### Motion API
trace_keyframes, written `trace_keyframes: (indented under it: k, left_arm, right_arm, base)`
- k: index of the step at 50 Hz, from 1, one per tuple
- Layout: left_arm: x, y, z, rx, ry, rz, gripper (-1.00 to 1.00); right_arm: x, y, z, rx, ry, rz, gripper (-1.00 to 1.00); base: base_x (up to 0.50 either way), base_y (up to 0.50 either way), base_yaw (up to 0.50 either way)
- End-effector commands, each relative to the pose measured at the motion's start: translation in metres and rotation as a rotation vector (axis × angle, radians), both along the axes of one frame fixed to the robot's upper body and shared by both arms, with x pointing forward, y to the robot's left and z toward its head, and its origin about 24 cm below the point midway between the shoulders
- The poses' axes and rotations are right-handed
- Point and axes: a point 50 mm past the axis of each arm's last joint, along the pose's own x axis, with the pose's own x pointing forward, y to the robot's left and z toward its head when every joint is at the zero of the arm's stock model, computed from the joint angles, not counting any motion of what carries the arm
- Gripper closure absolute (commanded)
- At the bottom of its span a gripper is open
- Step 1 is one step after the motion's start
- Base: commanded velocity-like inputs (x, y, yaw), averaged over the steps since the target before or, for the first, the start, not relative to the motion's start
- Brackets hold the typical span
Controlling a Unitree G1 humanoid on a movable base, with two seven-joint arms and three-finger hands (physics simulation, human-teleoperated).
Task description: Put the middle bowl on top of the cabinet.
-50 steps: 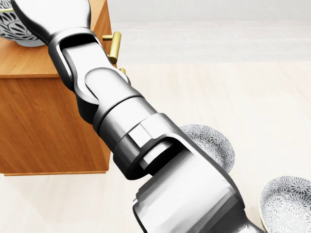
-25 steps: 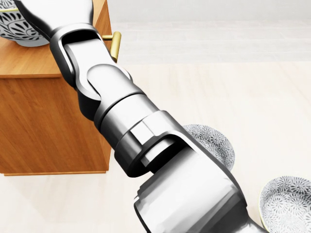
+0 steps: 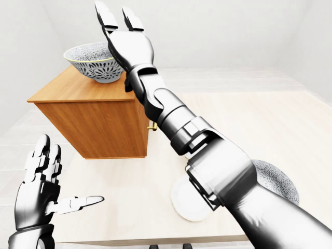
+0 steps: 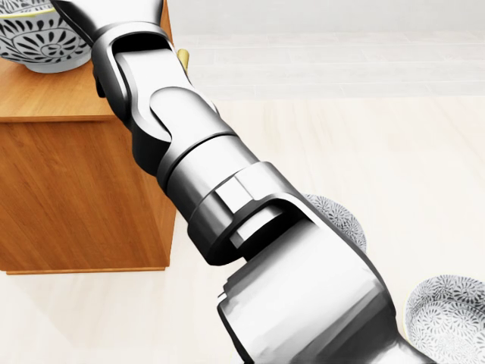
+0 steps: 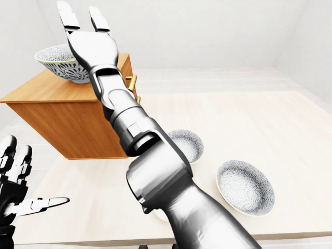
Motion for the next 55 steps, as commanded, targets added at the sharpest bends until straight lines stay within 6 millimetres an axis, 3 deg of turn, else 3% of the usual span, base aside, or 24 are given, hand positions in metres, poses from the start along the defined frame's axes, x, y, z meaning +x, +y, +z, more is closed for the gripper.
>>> trace_keyframes:
  k: [1,25,38,55]
  left_arm:
    - [-0.002,-0.003,0.002,0.006,-0.005,-0.005,-1.0]
    - [-0.001,-0.005,0.005,0.009,-0.006,-0.009,-1.0]
    - [-0.006,-0.01,0.006,0.016,-0.01,-0.02,-1.0]
    - [-0.003,-0.012,0.006,0.018,-0.004,-0.021,-1.0]
  right_arm:
    - [0.007,-0.009,-0.003,0.027,0.049,-0.018,-1.0]
    - [0.012,-0.023,0.006,0.054,0.021,-0.055,-1.0]
    - [0.02,-0.041,0.011,0.06,0.018,-0.1,-1.0]
    - [0.025,-0.06,0.037,0.114,0.086,-0.099,-1.0]
  base:
    - [0.0,0.0,0.0]
    - [0.0,0.0,0.0]
    - [0.0,0.0,0.0]
    - [0.0,0.0,0.0]
